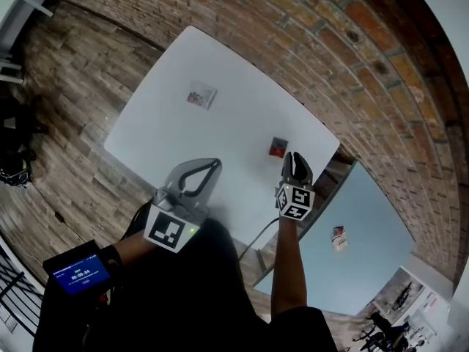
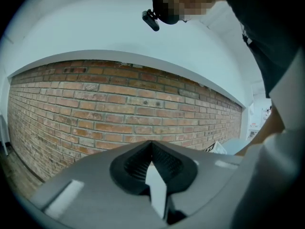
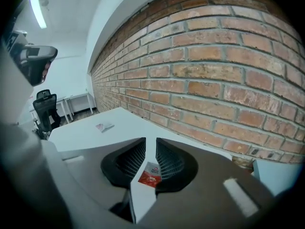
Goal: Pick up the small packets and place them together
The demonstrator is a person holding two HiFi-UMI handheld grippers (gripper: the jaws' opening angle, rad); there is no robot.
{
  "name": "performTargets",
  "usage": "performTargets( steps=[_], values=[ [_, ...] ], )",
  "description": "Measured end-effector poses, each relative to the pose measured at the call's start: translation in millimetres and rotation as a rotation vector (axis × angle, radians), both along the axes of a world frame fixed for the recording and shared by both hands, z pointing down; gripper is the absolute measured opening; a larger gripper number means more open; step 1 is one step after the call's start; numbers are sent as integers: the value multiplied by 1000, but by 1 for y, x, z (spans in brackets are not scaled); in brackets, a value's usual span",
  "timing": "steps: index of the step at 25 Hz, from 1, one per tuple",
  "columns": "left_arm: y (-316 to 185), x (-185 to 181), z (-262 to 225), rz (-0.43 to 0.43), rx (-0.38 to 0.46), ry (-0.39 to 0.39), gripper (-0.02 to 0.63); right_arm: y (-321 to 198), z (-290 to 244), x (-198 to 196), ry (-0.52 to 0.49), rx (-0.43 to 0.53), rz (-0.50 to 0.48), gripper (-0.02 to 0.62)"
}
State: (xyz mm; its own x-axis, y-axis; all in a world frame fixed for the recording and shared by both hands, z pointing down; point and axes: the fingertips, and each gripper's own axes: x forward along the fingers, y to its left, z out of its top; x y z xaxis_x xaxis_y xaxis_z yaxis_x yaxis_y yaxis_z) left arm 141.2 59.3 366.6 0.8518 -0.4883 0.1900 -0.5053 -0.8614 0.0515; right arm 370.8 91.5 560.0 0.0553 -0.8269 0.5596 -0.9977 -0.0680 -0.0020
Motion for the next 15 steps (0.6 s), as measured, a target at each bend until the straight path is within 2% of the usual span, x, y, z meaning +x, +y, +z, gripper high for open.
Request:
performTargets(
  steps=[2,9,15],
  values=[
    [0,0,4,3,1,-22,2,-5,13,2,5,-26,-19,69],
    [-4,-4,10,-30,-19,-28,2,-13,49,17,41,-94,-47,64],
    [-9,-11,11,-111,-93,40,2,-20,80,22,23,-170,-60,64]
  ],
)
